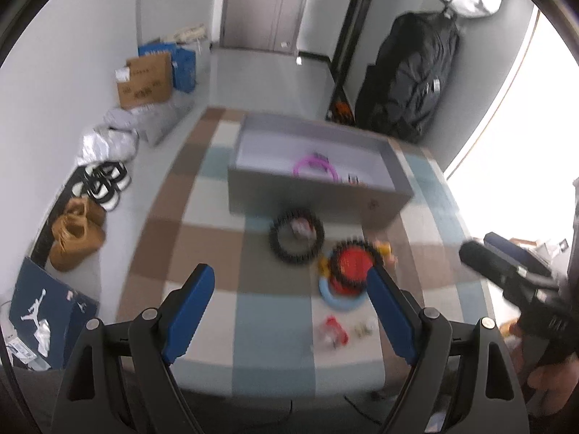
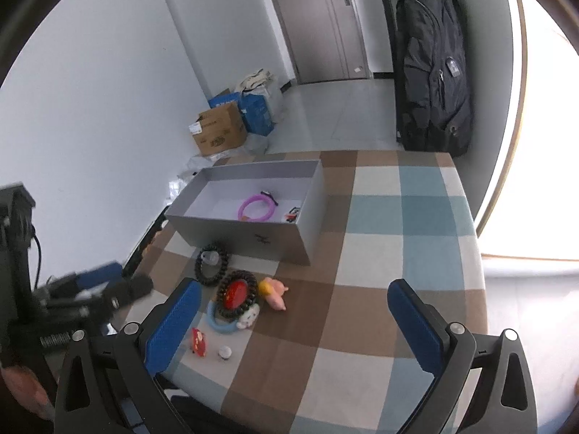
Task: Organize jewelry
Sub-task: 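Withdraw both grippers from the gray box back over the items, then grasp the red plastic clip with the left gripper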
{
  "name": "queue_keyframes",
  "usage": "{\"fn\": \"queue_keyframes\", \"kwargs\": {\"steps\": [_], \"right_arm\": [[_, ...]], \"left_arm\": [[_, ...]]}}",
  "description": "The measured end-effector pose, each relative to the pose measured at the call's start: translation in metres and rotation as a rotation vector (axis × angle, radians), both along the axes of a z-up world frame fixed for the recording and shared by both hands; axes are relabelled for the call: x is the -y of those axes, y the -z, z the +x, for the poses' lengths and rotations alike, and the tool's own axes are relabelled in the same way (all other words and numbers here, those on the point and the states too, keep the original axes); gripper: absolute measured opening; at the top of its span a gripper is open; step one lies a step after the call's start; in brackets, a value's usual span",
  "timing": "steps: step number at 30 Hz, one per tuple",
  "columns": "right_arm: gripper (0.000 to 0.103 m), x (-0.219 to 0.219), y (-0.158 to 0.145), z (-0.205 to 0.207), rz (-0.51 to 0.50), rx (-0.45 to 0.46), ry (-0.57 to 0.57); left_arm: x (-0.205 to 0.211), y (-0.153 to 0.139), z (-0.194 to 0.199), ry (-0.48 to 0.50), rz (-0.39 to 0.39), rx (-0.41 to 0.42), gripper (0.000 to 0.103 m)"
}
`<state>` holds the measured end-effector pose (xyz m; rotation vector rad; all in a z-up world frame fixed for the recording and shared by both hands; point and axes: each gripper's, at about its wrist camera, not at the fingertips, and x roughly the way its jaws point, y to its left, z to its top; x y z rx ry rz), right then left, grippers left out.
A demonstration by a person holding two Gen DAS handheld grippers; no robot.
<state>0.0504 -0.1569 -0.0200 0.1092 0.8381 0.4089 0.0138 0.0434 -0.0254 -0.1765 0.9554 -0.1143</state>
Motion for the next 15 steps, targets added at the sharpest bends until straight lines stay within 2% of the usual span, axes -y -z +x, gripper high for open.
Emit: {"fn": "queue_keyframes", "kwargs": {"steps": [7,15], "right_arm": [[0.103,0.003,0.002,0.001,0.001,-0.019,0.011],[0.103,0.005,0.005,0.004,0.005,-0.043,0.020]], "left_arm": [[0.014,0.020,-0.002,0.059,-0.050,-0.111,0.083],[0.020,0.030,-0.004,0.084,-0.037,-0.163,0.082]]}}
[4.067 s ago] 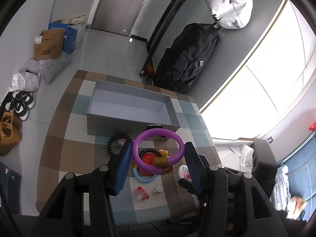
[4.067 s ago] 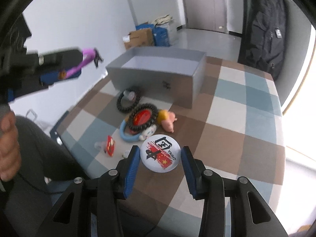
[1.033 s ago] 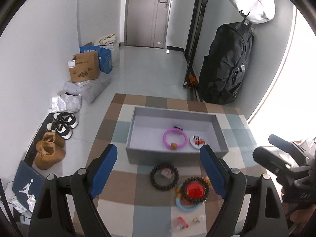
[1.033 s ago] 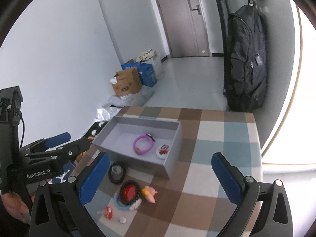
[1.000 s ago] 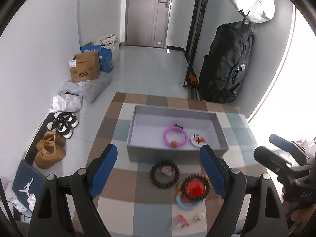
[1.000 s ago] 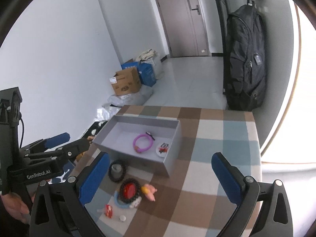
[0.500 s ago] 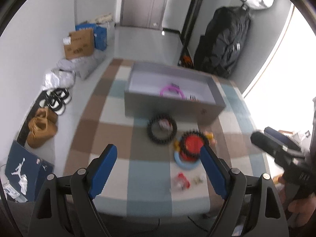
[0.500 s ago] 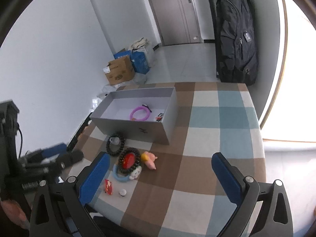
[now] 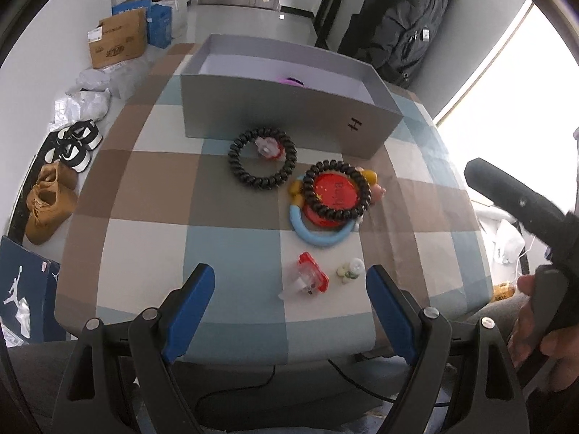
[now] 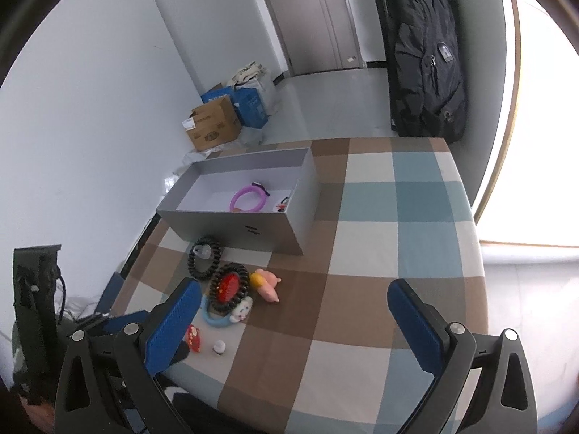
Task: Organize jewelry
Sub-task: 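Grasp the red plastic clip with the left gripper, then grasp the small white bottle with the right gripper while the left holds the red clip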
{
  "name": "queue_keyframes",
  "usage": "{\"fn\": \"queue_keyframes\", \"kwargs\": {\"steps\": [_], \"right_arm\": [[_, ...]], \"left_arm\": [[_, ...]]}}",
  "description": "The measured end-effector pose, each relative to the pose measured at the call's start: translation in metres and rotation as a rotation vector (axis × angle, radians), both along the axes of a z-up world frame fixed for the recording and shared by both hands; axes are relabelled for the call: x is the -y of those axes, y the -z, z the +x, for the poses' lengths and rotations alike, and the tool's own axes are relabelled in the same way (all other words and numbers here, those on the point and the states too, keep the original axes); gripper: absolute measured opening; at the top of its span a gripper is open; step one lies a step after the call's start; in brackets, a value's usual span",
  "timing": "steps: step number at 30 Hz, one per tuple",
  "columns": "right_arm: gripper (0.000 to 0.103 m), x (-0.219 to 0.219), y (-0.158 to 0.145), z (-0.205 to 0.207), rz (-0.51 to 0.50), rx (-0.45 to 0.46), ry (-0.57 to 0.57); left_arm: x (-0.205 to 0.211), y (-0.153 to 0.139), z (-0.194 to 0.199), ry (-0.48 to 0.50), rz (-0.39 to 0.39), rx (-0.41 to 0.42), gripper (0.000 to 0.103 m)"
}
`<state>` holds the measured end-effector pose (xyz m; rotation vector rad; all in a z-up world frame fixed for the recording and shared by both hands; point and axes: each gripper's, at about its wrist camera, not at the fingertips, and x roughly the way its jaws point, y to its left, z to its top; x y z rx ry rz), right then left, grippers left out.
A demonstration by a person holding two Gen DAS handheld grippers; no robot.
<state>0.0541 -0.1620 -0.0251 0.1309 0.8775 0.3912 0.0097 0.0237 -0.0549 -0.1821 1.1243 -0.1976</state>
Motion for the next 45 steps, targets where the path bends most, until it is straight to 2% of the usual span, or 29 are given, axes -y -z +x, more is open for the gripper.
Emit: {"fn": "queue_keyframes", "kwargs": {"steps": [6,9,10,11,20,30,37,40,45], "right_arm": [[0.103,-0.003,0.001,0.000,-0.007,-0.010,-0.010],[0.103,-0.006,0.002,0.001,-0.014,-0.012,-0.020],[0.103,-0.007,0.002,0.001,-0.015,-0.013,-0.022],[0.103,-0.007,0.002,0.001,-0.017,-0.015,-0.024],[0.103,-0.006,0.006,0.002,-0.022,-0.032,-0.022],[0.103,-0.004,0.013,0.000,-0.006,-0.067,-0.030],[0.102,-0.022,0.022,-0.008,-0.023,-0.094,-0.127],[0.094,-0.033,0.028,-0.013,-0.031,-0.108,-0.177],[0.071,-0.053,0.040,-0.020,-0.073,-0.128,-0.261]], "left_arm": [[0.000,0.005,0.000,0.021,-0.011,-0.015,0.058],[0.000,0.006,0.000,0.032,-0.035,-0.023,0.041],[0.000,0.008,0.001,0.035,-0.038,-0.027,0.030],[0.001,0.009,0.001,0.042,-0.039,-0.034,0.024],[0.007,0.001,-0.001,0.065,-0.032,-0.008,0.021],[-0.005,-0.022,0.004,0.027,-0.109,0.054,0.021],[-0.023,-0.037,0.012,-0.024,-0.176,0.097,0.021],[-0.033,-0.040,0.016,-0.057,-0.207,0.104,0.021],[-0.045,-0.043,0.017,-0.097,-0.242,0.117,0.021]]}}
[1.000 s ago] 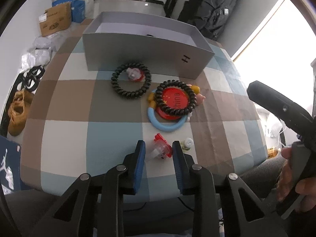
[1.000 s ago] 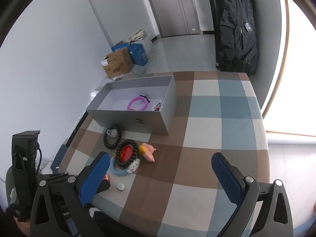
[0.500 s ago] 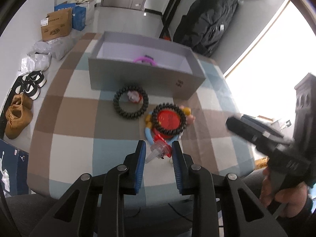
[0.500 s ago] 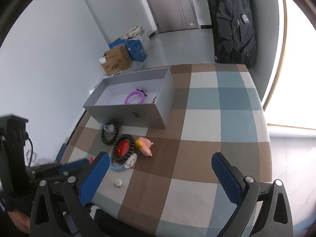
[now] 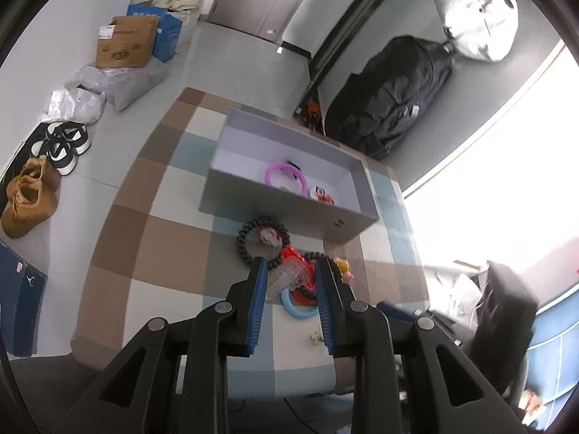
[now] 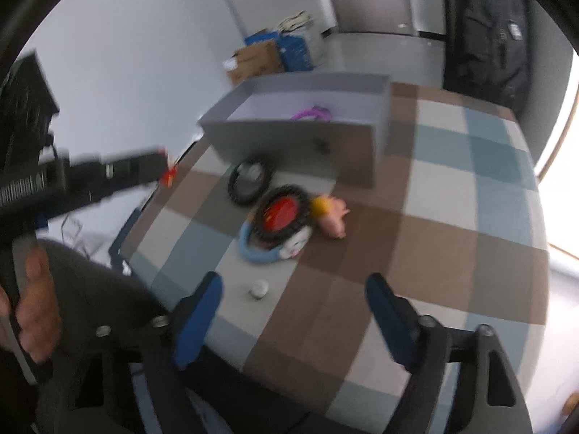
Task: Organize jewelry
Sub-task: 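Grasp the small white bottle with the right gripper while the left holds the red clip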
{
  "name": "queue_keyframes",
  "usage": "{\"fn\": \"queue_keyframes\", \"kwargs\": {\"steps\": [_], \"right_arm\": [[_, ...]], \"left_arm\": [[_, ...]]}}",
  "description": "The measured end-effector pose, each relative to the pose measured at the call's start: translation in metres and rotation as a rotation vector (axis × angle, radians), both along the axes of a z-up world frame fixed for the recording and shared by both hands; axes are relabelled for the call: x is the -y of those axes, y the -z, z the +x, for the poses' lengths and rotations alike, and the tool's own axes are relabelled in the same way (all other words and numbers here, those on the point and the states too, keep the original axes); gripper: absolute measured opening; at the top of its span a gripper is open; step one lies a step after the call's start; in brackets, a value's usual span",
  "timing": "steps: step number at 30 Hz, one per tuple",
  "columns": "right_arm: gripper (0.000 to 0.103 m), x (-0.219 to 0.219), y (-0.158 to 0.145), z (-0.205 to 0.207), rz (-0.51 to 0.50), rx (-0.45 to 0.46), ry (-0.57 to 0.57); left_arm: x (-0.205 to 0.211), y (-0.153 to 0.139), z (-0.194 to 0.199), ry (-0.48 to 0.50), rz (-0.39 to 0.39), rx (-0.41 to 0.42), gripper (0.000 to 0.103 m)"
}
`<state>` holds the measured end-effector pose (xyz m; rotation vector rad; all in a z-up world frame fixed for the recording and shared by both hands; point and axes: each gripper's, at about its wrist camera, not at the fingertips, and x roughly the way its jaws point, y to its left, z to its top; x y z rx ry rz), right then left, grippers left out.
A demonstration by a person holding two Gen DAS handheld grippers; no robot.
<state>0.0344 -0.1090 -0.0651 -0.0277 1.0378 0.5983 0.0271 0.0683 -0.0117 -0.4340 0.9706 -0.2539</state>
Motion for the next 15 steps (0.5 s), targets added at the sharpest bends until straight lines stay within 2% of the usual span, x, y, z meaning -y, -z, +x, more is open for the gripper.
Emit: {"fn": "queue_keyframes", "kwargs": {"steps": [1,3,8,13,15], "right_arm": [[0.069,-0.004,0.002,-0.001,-0.008,0.000,-0.013],[0.059,-0.010,0.004,-0.004,-0.012,0.000,-0.037],[0.054,-0.022,0.008,-0.007,-0.040,0.012,-0.072],[0.037,-0.033,0.012,-0.009,-0.071,0.019,-0.095],[0.027,-0.036,0.013,-0.011,-0.093,0.025,-0.103]], "left_arm": [[-0.003,0.000,0.001,-0.007,-0.007,0.000,0.021],[-0.007,0.000,0.002,-0.019,-0.017,-0.002,0.021],[-0.013,0.000,0.005,-0.024,-0.043,-0.012,0.021],[-0.016,-0.002,0.005,-0.017,-0.058,-0.012,0.021],[-0.016,-0.002,0.005,-0.015,-0.060,-0.016,0.021]]}}
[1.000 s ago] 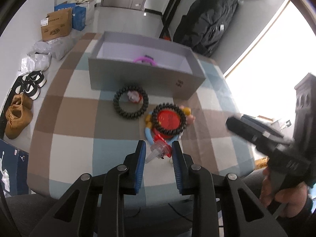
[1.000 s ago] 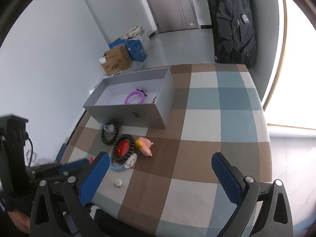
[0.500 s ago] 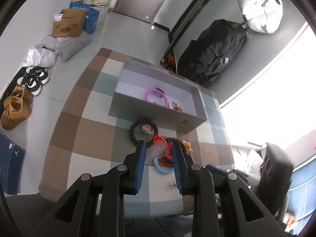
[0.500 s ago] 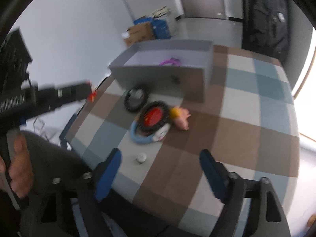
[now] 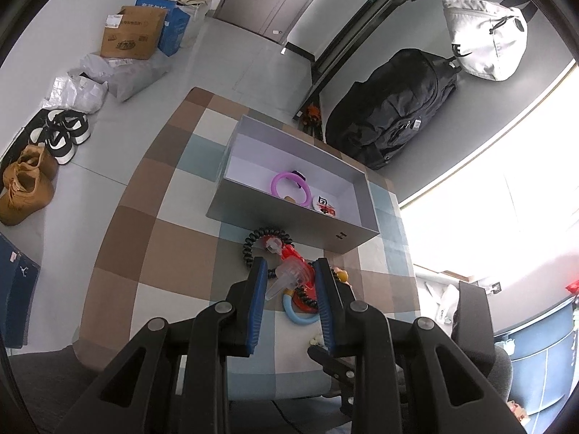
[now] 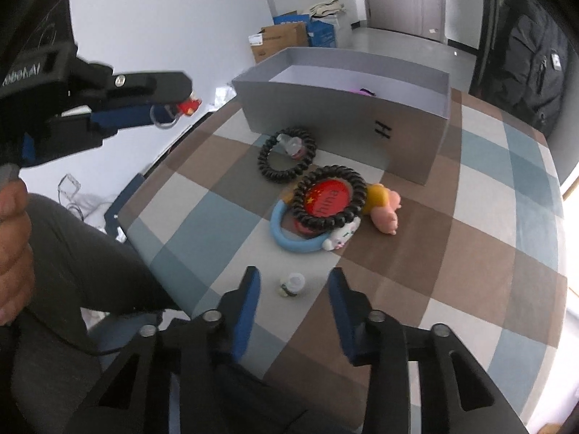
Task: Organize jewelry
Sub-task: 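Grasp the small white bottle with the right gripper while the left holds the red clip, then lower clip and bottle into the gray box and open both grippers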
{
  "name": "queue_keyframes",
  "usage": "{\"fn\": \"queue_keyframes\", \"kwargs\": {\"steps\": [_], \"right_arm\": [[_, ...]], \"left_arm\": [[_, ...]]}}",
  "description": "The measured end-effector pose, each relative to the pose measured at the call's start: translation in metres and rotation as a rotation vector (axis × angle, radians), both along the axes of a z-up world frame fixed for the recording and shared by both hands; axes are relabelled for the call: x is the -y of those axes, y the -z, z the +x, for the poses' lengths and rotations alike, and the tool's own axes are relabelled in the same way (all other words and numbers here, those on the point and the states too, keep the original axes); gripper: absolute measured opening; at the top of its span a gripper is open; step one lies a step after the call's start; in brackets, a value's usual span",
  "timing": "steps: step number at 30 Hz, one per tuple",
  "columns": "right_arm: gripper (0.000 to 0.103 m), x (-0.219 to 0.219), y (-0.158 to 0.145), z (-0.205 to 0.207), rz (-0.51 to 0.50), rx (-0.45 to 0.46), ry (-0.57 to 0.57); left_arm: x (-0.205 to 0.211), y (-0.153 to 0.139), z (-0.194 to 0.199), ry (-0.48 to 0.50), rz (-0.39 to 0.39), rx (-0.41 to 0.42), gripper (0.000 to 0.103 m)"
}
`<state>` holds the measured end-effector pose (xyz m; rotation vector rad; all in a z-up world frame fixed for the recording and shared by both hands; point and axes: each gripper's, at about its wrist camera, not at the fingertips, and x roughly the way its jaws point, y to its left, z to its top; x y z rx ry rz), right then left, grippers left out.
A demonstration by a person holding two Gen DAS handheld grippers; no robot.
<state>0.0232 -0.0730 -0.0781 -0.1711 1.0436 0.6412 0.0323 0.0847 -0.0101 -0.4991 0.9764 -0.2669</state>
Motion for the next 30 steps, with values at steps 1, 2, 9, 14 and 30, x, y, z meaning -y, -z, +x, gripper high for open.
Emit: {"fn": "queue_keyframes", "kwargs": {"steps": [1,2,9,14,30], "right_arm": [[0.024,-0.002,0.001,-0.001,-0.014,0.005,-0.006],[0.020,-0.003,0.000,-0.002,-0.029,0.020,-0.007],[0.013,-0.006,-0.005,-0.004,-0.047,0.054,-0.006],[0.013,0.003,-0.024,0.001,0.010,0.093,0.028],[0.013,0.020,-0.057,0.037,0.176,0.091,0.109]], "left_arm": [[-0.001,0.000,0.000,0.000,-0.002,-0.001,0.021],[-0.001,0.000,0.000,0.001,-0.005,-0.003,0.021],[0.000,0.000,0.000,0.006,0.001,-0.009,0.021],[0.005,-0.002,-0.001,0.015,0.033,0.007,0.021],[0.027,-0.009,0.019,0.037,0.101,0.036,0.021]]}}
